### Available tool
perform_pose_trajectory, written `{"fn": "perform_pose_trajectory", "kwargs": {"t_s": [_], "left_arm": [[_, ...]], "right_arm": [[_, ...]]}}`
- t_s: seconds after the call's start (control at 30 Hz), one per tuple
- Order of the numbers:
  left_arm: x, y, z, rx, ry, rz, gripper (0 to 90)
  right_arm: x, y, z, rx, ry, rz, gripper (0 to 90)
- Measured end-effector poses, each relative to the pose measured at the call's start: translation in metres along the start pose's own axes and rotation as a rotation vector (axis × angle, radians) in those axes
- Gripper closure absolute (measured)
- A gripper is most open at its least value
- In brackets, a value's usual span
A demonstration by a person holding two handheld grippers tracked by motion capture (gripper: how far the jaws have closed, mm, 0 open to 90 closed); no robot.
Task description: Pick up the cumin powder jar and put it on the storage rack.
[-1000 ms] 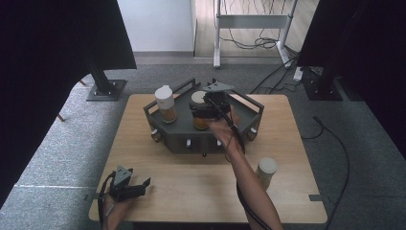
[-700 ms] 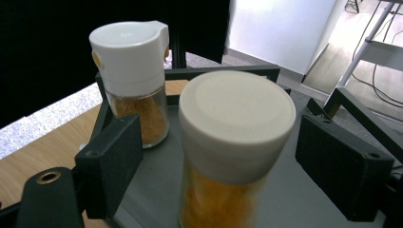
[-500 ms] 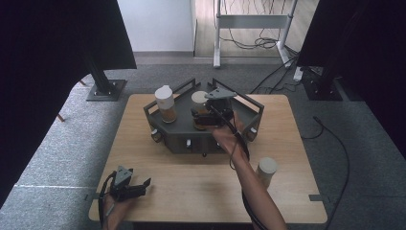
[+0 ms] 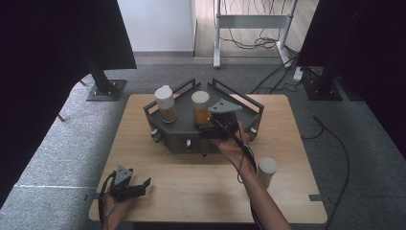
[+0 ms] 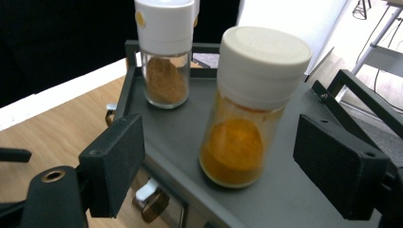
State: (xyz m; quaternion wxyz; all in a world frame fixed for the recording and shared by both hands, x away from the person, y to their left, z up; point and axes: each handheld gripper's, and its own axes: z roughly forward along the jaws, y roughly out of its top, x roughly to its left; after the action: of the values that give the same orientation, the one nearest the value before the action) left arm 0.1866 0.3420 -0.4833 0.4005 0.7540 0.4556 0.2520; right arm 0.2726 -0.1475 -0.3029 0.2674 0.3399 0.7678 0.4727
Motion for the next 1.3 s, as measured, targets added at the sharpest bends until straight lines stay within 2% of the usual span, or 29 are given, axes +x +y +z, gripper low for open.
{"fn": "perform_pose_trajectory", "kwargs": {"t_s": [0.4, 0.7, 1.07, 1.3], "left_arm": [[0.0, 0.001, 0.0, 0.004, 0.001, 0.002, 13.0], [-0.001, 0.001, 0.0, 0.003, 0.001, 0.002, 13.0], [-0.001, 0.001, 0.001, 0.008, 0.004, 0.007, 13.0], [-0.002, 0.001, 0.001, 0.008, 0.005, 0.007, 13.0]], "right_arm": [[0.009, -0.022, -0.023, -0.014, 0.041, -0.035, 17.4], [0.018, -0.036, -0.041, -0.013, 0.052, -0.067, 17.5], [0.024, -0.053, -0.06, -0.009, 0.056, -0.084, 17.5], [0.022, -0.066, -0.069, -0.022, 0.06, -0.061, 17.5]]}}
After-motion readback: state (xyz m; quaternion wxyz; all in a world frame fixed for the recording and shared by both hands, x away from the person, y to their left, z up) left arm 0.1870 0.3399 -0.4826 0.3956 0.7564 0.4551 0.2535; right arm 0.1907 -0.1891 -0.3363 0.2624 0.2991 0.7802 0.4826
